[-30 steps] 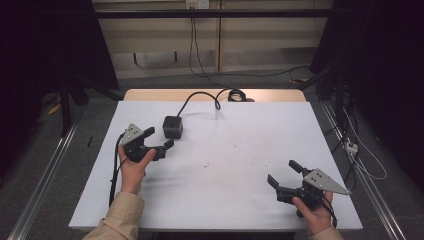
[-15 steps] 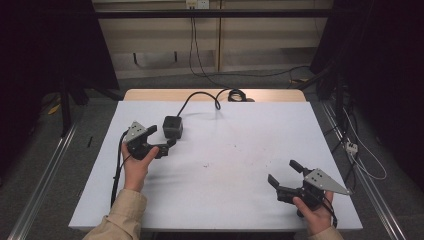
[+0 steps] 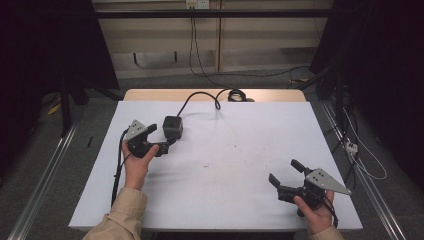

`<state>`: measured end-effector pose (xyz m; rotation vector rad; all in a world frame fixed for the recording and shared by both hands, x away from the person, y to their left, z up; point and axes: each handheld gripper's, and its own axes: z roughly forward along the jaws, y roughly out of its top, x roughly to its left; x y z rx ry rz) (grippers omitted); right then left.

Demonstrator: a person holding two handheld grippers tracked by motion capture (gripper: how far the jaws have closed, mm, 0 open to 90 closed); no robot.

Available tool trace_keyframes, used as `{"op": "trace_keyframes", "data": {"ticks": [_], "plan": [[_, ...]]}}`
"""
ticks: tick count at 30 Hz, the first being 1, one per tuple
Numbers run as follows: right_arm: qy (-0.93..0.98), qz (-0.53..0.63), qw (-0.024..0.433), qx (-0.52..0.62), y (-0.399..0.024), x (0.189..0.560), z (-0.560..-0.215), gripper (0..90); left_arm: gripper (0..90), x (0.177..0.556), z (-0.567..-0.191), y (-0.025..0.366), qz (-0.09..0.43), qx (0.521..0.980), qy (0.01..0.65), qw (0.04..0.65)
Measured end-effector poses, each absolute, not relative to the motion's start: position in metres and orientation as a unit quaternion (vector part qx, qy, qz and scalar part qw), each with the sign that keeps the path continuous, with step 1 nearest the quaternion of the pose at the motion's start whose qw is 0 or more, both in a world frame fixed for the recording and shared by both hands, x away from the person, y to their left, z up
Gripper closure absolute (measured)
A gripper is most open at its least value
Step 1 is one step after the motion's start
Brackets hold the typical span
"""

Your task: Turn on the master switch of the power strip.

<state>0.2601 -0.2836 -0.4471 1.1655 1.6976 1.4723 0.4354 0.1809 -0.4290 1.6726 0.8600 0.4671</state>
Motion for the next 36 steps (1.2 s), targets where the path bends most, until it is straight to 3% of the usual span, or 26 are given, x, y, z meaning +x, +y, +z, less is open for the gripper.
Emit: {"op": "trace_keyframes", "data": {"ticks": [36], "plan": [[0.637, 0.56, 0.296, 0.438, -0.283, 0.261, -0.446, 4.2, 6.5, 0.454, -0.431, 0.175, 0.199, 0.706, 0.378, 0.565]]}}
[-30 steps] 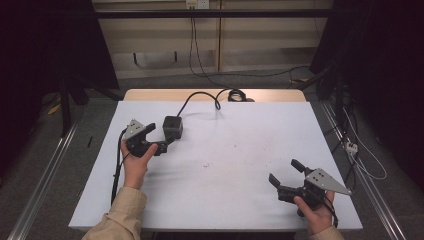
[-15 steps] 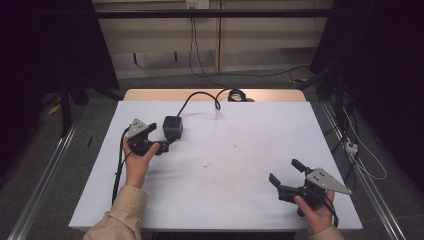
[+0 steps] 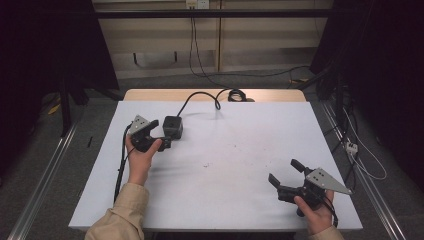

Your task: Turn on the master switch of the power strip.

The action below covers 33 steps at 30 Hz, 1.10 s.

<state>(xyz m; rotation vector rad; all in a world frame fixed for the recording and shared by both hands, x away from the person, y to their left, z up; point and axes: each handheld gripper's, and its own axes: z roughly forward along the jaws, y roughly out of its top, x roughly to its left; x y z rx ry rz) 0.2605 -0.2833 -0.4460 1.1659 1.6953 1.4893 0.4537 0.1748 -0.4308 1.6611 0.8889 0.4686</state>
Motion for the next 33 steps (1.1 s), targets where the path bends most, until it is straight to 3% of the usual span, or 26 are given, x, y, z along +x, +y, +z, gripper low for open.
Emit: {"op": "trace_keyframes", "data": {"ticks": [33], "plan": [[0.639, 0.561, 0.295, 0.436, -0.283, 0.261, -0.446, 4.6, 10.3, 0.465, -0.423, 0.174, 0.206, 0.703, 0.381, 0.564]]}}
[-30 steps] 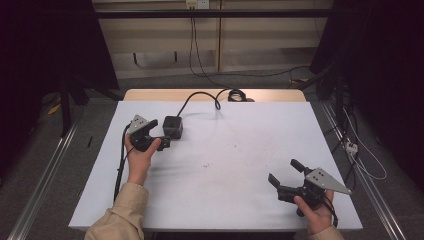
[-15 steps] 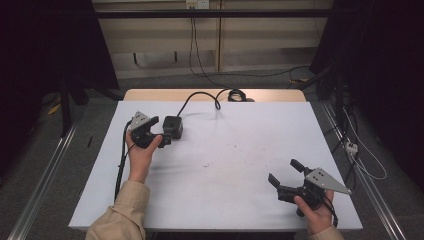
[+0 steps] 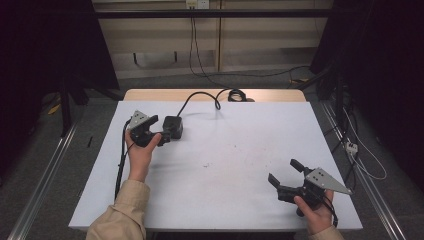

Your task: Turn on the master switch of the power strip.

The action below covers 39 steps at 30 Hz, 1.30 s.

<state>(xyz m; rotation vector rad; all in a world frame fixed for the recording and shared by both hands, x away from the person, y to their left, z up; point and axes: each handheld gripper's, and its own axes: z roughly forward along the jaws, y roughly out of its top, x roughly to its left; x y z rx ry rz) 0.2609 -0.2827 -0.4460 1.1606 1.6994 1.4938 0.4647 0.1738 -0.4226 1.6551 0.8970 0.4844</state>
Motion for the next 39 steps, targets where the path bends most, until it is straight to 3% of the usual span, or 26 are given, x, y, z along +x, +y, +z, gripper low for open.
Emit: {"op": "trace_keyframes", "data": {"ticks": [6, 17, 39], "plan": [[0.638, 0.561, 0.295, 0.438, -0.283, 0.261, -0.446, 4.6, 11.9, 0.466, -0.419, 0.17, 0.209, 0.707, 0.38, 0.558], [0.639, 0.561, 0.295, 0.436, -0.283, 0.261, -0.446, 4.7, 32.6, 0.469, -0.42, 0.171, 0.218, 0.709, 0.392, 0.544], [0.64, 0.562, 0.295, 0.433, -0.283, 0.261, -0.446, 4.8, 51.5, 0.479, -0.427, 0.167, 0.209, 0.718, 0.404, 0.527]]}}
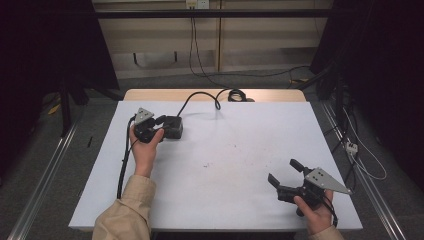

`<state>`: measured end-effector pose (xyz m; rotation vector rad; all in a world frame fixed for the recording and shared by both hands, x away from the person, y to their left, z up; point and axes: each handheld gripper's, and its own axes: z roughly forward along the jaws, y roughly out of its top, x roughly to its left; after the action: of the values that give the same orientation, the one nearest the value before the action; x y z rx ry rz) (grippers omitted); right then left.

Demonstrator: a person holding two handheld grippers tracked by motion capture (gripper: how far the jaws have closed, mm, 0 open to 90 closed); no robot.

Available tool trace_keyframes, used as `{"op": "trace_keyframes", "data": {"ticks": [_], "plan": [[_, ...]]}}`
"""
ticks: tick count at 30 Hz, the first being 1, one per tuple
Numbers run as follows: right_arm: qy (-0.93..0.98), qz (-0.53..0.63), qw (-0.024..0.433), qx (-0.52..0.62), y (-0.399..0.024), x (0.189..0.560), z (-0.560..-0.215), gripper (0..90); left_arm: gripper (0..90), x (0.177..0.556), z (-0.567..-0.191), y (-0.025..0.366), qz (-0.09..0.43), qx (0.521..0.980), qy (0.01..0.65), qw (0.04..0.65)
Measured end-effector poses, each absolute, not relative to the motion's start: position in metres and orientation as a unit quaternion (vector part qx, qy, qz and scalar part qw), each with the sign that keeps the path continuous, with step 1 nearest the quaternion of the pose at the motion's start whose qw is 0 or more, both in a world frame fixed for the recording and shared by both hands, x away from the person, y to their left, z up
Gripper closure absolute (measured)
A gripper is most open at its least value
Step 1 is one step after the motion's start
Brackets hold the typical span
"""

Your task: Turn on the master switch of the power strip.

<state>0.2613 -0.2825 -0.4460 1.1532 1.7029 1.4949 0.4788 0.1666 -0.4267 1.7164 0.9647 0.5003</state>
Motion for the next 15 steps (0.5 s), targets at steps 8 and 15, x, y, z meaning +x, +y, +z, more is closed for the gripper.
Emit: {"op": "trace_keyframes", "data": {"ticks": [8, 15], "plan": [[0.64, 0.562, 0.295, 0.435, -0.2831, 0.2611, -0.4459, 4.8, 57.1, 0.4809, -0.4258, 0.1628, 0.206, 0.722, 0.398, 0.527], [0.641, 0.561, 0.295, 0.434, -0.2832, 0.2612, -0.4461, 4.9, 62.9, 0.4826, -0.4254, 0.1617, 0.203, 0.726, 0.395, 0.525]]}}
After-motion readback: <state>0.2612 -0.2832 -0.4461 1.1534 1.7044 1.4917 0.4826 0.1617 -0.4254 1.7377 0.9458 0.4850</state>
